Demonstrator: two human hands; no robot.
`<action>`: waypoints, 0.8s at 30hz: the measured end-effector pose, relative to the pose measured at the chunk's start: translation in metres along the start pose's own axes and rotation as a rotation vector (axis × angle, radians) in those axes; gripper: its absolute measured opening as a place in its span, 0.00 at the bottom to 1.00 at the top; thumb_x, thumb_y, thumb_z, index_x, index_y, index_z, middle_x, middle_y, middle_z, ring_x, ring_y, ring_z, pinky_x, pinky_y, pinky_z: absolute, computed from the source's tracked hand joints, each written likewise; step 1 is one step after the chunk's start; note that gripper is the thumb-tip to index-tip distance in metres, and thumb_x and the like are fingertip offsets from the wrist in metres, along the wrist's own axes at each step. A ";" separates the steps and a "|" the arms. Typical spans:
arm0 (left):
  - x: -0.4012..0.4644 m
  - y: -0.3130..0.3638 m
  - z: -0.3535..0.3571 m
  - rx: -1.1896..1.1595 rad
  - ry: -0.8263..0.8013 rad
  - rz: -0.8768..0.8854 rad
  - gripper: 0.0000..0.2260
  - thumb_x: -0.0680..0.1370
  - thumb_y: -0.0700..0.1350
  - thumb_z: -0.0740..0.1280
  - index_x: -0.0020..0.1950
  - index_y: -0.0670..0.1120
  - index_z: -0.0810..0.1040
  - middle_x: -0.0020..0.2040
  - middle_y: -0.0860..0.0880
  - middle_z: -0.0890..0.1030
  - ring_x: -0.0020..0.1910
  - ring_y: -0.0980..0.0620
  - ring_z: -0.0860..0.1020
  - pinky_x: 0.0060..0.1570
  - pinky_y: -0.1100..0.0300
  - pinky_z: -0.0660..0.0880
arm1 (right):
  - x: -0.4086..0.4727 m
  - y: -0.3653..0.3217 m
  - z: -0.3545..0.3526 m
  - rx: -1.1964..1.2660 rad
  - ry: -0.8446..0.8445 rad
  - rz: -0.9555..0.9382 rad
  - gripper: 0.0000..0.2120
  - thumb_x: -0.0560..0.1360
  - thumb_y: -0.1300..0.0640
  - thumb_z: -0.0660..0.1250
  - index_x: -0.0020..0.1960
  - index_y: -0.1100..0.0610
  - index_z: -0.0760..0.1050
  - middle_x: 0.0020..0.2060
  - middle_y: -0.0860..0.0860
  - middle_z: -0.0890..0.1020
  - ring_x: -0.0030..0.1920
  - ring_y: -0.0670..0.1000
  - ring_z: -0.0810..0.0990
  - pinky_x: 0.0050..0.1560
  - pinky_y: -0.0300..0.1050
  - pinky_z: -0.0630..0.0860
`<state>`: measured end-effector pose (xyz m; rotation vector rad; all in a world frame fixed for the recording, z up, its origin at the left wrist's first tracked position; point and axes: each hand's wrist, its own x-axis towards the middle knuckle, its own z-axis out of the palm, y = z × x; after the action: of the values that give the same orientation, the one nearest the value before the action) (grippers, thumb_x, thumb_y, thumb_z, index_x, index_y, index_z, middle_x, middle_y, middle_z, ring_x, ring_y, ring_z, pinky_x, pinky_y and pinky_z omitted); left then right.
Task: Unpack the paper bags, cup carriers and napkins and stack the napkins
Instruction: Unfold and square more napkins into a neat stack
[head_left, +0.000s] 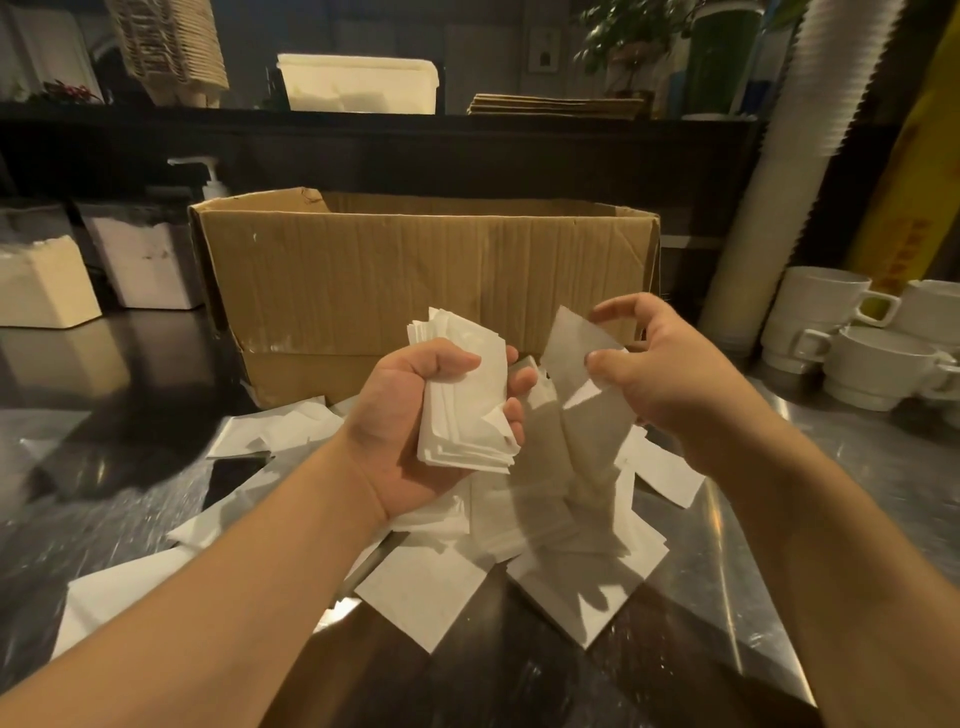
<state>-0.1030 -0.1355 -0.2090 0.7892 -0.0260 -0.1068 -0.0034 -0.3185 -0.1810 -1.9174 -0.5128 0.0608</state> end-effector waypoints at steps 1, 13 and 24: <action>0.000 0.000 0.000 0.007 -0.008 -0.006 0.22 0.72 0.41 0.63 0.66 0.39 0.74 0.56 0.38 0.78 0.41 0.44 0.77 0.49 0.51 0.76 | 0.001 0.000 0.000 0.048 0.003 0.001 0.14 0.80 0.61 0.68 0.59 0.44 0.72 0.55 0.50 0.79 0.51 0.54 0.81 0.43 0.48 0.84; -0.002 0.002 -0.002 0.042 -0.091 -0.035 0.25 0.69 0.42 0.64 0.67 0.38 0.76 0.52 0.39 0.80 0.42 0.44 0.76 0.48 0.49 0.76 | -0.004 -0.003 -0.003 0.265 -0.253 -0.092 0.18 0.72 0.72 0.72 0.54 0.52 0.82 0.50 0.51 0.83 0.54 0.55 0.83 0.52 0.44 0.84; -0.003 0.005 -0.001 -0.076 -0.090 0.015 0.27 0.67 0.42 0.65 0.66 0.39 0.75 0.50 0.39 0.76 0.42 0.45 0.75 0.45 0.51 0.78 | -0.009 -0.001 0.012 -0.172 -0.082 -0.490 0.17 0.76 0.57 0.73 0.53 0.35 0.73 0.52 0.33 0.74 0.53 0.39 0.76 0.43 0.23 0.74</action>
<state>-0.1055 -0.1309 -0.2056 0.7077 -0.1120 -0.1283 -0.0153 -0.3115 -0.1871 -1.9086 -1.0576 -0.2301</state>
